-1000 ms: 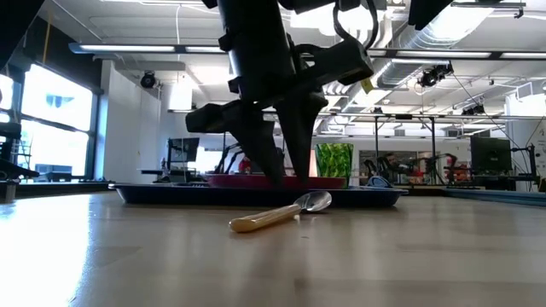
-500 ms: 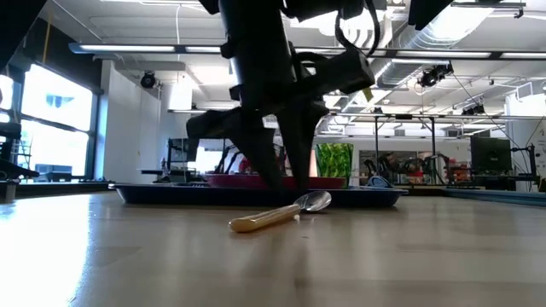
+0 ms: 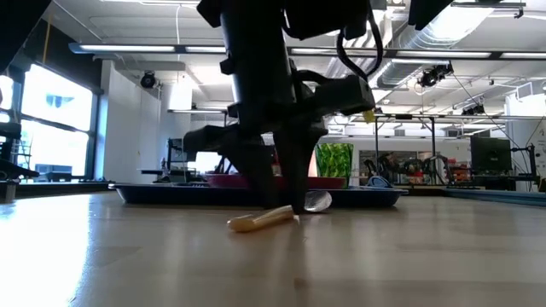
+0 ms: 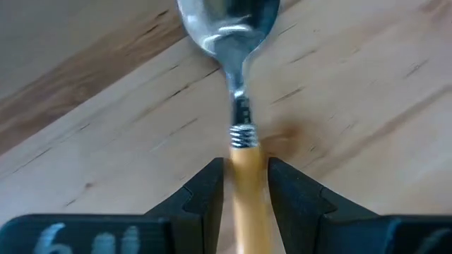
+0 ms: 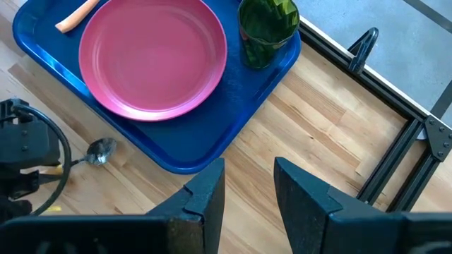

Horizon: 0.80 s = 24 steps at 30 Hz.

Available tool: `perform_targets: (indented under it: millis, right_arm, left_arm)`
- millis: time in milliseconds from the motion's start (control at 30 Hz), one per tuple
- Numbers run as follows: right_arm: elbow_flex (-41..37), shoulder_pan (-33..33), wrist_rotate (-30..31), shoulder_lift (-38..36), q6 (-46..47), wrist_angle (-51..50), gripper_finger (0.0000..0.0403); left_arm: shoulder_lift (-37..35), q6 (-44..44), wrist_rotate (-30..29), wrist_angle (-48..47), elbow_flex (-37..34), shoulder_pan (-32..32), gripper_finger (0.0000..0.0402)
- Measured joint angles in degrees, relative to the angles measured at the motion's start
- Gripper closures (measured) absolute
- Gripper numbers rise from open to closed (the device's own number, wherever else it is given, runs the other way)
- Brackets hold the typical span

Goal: Pick and place plate/cup/fork/spoon on tray
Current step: Put the orange spoon on the blue tray to the right of the orange fork

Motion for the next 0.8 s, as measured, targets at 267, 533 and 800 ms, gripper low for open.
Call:
perform_targets:
  millis: [267, 533, 800]
  right_arm:
    - [0.0, 0.0, 0.02, 0.0, 0.03, 0.05, 0.0289]
    - [0.0, 0.0, 0.02, 0.0, 0.23, 0.6, 0.0289]
    - [0.0, 0.0, -0.01, 0.0, 0.23, 0.63, 0.0289]
  left_arm:
    - [0.31, -0.94, -0.71, -2.11, 0.15, -0.01, 0.0298]
    - [0.37, 0.74, -2.05, -3.37, 0.1, -0.23, 0.0334]
    - [0.37, 1.96, -2.12, -2.77, 0.0, -0.75, 0.0361]
